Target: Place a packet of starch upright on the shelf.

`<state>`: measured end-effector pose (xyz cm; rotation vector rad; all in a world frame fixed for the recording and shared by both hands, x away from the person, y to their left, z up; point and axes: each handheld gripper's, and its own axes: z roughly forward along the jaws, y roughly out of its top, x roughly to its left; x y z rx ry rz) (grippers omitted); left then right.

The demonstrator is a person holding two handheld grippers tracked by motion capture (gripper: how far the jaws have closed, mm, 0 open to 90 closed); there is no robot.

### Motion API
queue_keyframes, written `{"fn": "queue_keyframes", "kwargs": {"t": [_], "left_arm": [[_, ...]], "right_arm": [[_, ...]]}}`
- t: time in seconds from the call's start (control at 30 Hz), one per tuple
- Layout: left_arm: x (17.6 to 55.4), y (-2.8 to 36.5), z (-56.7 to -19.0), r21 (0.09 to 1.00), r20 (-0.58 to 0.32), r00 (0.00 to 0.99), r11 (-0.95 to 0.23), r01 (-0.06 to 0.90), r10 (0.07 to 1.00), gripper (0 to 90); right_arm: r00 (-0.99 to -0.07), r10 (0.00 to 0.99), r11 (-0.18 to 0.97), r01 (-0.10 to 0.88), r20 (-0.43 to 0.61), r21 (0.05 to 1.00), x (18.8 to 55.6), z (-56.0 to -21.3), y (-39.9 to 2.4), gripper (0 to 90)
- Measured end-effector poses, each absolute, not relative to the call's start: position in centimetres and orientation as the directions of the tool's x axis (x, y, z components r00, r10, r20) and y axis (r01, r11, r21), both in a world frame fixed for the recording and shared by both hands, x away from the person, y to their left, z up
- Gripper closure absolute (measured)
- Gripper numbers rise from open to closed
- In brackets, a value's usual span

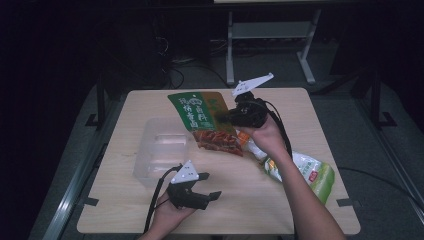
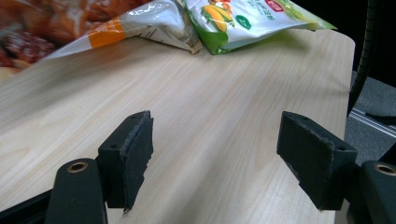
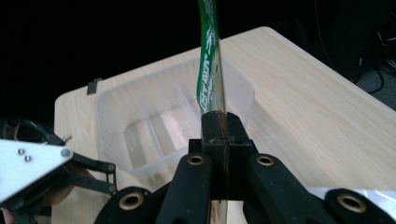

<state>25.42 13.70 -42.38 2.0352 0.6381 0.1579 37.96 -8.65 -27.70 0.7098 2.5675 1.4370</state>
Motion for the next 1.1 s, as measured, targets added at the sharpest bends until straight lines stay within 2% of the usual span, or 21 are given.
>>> {"fn": "queue_keyframes", "kwargs": {"t": [0.67, 1.1], "left_arm": [[25.3, 13.7, -42.3, 0.836, -0.143, 0.868, -0.411, 0.363, 0.475, 26.4], [25.3, 13.7, -42.3, 0.842, -0.173, 0.853, -0.375, 0.388, 0.493, 26.3]], "right_arm": [[-0.897, 0.427, 0.424, 0.315, 0.119, 0.849, 39.9, -26.5, -5.8, 89.8], [-0.905, 0.406, 0.421, 0.307, 0.125, 0.854, 42.0, -26.1, -3.1, 89.8]]}}
